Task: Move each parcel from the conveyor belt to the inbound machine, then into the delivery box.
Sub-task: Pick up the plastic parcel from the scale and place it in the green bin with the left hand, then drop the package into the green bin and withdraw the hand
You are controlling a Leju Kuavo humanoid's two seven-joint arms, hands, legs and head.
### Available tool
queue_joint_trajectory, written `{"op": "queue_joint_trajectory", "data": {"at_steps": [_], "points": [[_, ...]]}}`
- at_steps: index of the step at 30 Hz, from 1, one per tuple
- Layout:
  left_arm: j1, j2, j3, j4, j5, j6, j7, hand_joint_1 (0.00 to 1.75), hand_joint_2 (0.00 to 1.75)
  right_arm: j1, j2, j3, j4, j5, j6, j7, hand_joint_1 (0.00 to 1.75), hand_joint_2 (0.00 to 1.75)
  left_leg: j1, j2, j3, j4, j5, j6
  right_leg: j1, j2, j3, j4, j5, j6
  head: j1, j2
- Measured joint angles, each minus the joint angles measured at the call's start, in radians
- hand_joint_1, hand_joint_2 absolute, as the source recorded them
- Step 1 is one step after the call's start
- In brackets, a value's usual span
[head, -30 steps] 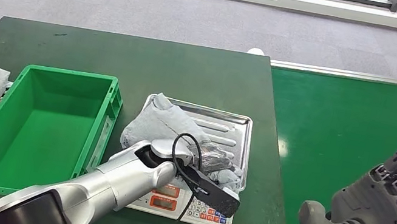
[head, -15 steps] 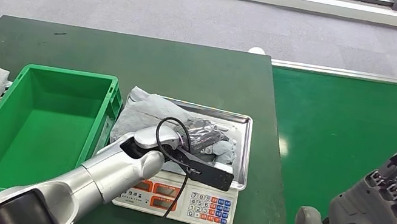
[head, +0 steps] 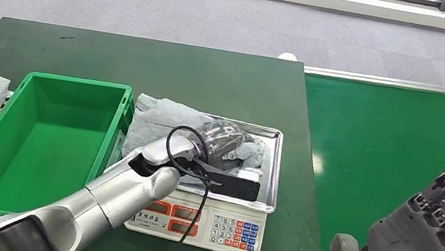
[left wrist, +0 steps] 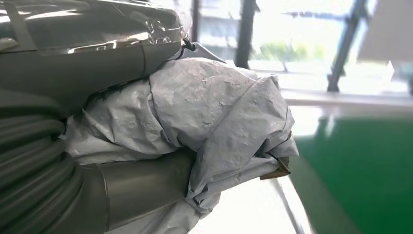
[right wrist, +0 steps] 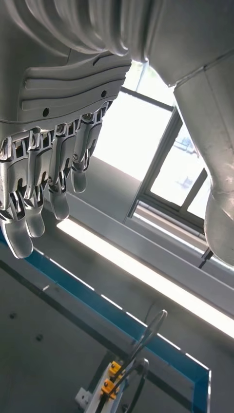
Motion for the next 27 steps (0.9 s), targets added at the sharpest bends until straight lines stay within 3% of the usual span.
{"op": "queue_joint_trajectory", "data": {"at_steps": [4, 8, 12, 14, 18, 23, 27], "points": [[0.061, 0.039, 0.115, -0.183, -0.086, 0.141, 0.082, 1.75, 1.75, 0.034, 0.0, -0.001, -0.015, -0.012, 0.042, -0.007, 0.0, 1.75, 0.0, 0.001, 0.0, 0.0, 0.0, 0.0, 0.0, 0.001, -0.001, 0.0, 0.0, -0.001, 0.0, 0.0], [0.159, 0.078, 0.234, -0.384, -0.245, 0.342, 0.14, 1.75, 1.75, 0.062, 0.003, -0.004, -0.018, -0.024, 0.065, -0.019, 0.0, 1.75, 0.0, 0.001, -0.001, -0.001, 0.0, -0.001, 0.0, 0.001, -0.002, 0.0, -0.001, -0.002, 0.0, 0.0], [0.233, 0.126, 0.354, -0.512, -0.542, 0.615, 0.248, 1.75, 1.75, 0.086, 0.016, -0.006, -0.018, -0.002, 0.05, -0.002, 0.0, 1.75, 0.0, 0.001, -0.001, -0.002, -0.001, -0.001, 0.001, 0.001, -0.002, 0.0, -0.002, -0.003, 0.0, 0.0], [0.261, 0.154, 0.433, -0.538, -0.651, 0.685, 0.28, 1.75, 1.75, 0.108, 0.018, -0.006, -0.018, 0.009, 0.022, 0.003, 0.0, 1.75, 0.001, 0.002, -0.001, -0.002, -0.001, -0.001, 0.001, 0.001, -0.002, 0.0, -0.003, -0.003, 0.0, 0.0], [0.332, 0.206, 0.571, -0.606, -0.71, 0.706, 0.32, 1.75, 1.75, 0.131, 0.018, -0.006, -0.015, 0.013, 0.0, 0.009, 0.0, 1.75, 0.002, 0.003, -0.001, -0.003, -0.001, -0.002, 0.002, 0.002, -0.003, 0.0, -0.003, -0.004, 0.0, 0.0], [0.396, 0.23, 0.706, -0.65, -0.71, 0.708, 0.316, 1.75, 1.75, 0.108, 0.032, -0.021, -0.012, 0.028, 0.023, 0.102, 0.0, 1.75, 0.002, 0.002, -0.001, -0.003, -0.001, -0.002, 0.002, 0.001, -0.004, 0.0, -0.003, -0.005, 0.0, 0.0], [0.398, 0.259, 0.719, -0.549, -0.71, 0.625, 0.443, 1.75, 1.75, 0.103, 0.039, -0.043, -0.003, 0.024, 0.034, 0.102, 0.0, 1.75, 0.002, 0.002, -0.001, -0.002, -0.001, -0.002, 0.001, 0.001, -0.004, 0.0, -0.003, -0.004, 0.0, 0.0]]}}
